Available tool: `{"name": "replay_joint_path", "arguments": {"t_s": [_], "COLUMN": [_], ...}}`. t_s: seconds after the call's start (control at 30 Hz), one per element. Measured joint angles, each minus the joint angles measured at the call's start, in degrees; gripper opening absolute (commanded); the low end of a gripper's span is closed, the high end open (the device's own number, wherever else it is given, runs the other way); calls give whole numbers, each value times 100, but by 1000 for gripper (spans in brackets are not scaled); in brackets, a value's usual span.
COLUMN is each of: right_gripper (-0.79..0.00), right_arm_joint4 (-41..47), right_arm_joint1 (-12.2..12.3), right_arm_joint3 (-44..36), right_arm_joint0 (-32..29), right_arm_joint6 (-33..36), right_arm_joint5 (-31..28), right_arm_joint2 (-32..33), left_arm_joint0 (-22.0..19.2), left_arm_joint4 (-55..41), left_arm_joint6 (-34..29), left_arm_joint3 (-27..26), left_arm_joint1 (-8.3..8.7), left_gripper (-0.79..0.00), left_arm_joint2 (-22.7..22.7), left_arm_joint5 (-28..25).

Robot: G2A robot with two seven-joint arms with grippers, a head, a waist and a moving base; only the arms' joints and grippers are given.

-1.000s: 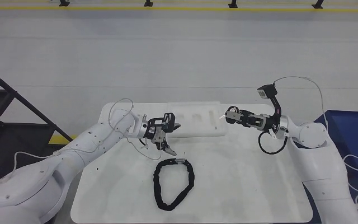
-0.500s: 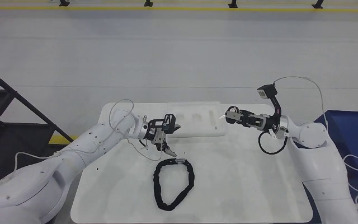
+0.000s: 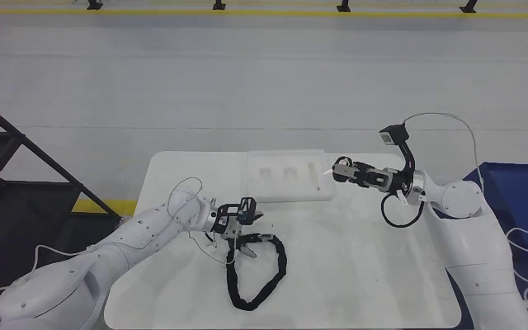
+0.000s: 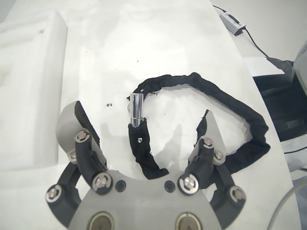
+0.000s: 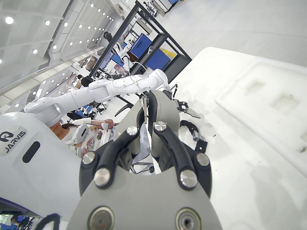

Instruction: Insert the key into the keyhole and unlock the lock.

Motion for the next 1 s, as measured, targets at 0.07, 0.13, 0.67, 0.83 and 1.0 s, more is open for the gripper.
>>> {"name": "replay_joint_path", "arguments": {"t_s": [0.07, 0.13, 0.67, 0.83, 1.0], "right_gripper": [-785, -785, -785, -785, -785], "right_arm_joint4": [0, 0, 0, 0, 0], "right_arm_joint1": [0, 0, 0, 0, 0], "right_arm_joint3": [0, 0, 0, 0, 0], "right_arm_joint0": [0, 0, 0, 0, 0], "right_arm_joint6": [0, 0, 0, 0, 0], "right_arm_joint5": [0, 0, 0, 0, 0], "right_arm_joint2": [0, 0, 0, 0, 0], "left_arm_joint0": [17, 26, -4, -9, -17], "left_arm_joint4": [198, 335, 1078, 1285, 1463], "left_arm_joint6": [61, 97, 685, 839, 963], "left_arm_joint3": [111, 235, 1075, 1313, 1485], "left_arm_joint1": [-64, -143, -731, -880, -1009], "left_gripper": [0, 0, -274, -486, -785], "left_arm_joint2": [13, 26, 66, 66, 65], "left_arm_joint5": [61, 70, -75, -87, 39]}}
